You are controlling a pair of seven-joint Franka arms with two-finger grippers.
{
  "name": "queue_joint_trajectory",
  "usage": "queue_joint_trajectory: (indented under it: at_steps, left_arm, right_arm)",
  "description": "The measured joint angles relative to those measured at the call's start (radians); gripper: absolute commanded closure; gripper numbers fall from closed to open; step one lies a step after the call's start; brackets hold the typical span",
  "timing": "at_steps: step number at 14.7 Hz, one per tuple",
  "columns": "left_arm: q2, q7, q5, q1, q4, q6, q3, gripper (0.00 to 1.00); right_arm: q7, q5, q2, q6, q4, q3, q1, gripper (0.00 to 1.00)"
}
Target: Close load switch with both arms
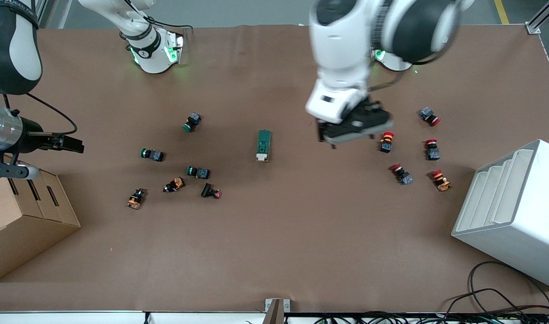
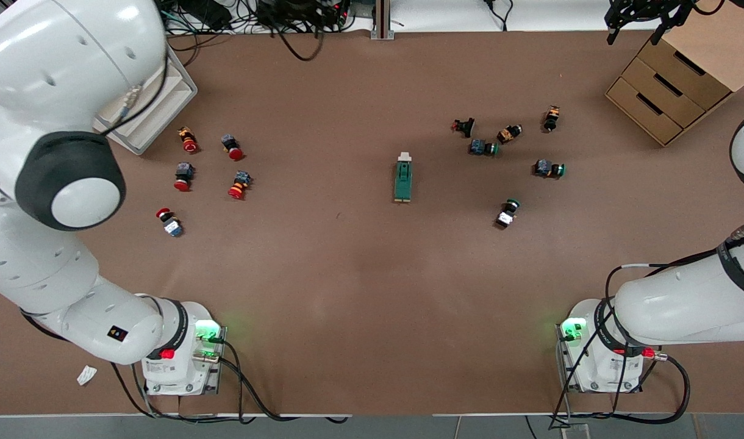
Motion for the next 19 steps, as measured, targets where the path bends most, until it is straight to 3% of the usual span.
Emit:
queue_joint_trajectory:
  at_steps: [4, 9, 15, 19]
  left_arm:
    - [-0.042, 0.207, -0.035, 0.155, 0.001, -0.005, 0.0, 0.0]
    - [-0.107, 0.372, -0.131, 0.271, 0.001, -0.044, 0.008, 0.0]
    - [-0.177, 0.615, -0.292, 0.41, -0.013, -0.089, 0.069, 0.0]
    - [-0.243, 0.773, -0.341, 0.439, -0.082, -0.137, 0.133, 0.0]
  right_arm:
    - [-0.011, -0.003, -0.008, -0.046, 0.056, -0.011, 0.0, 0.0]
    - [-0.012, -0.009, -0.011, -0.161, 0.152, -0.018, -0.001, 0.0]
    - [-0.012, -0.009, -0.011, -0.226, 0.206, -0.017, -0.001, 0.0]
    - [-0.045, -0.007, -0.011, -0.293, 0.207, -0.02, -0.018, 0.0]
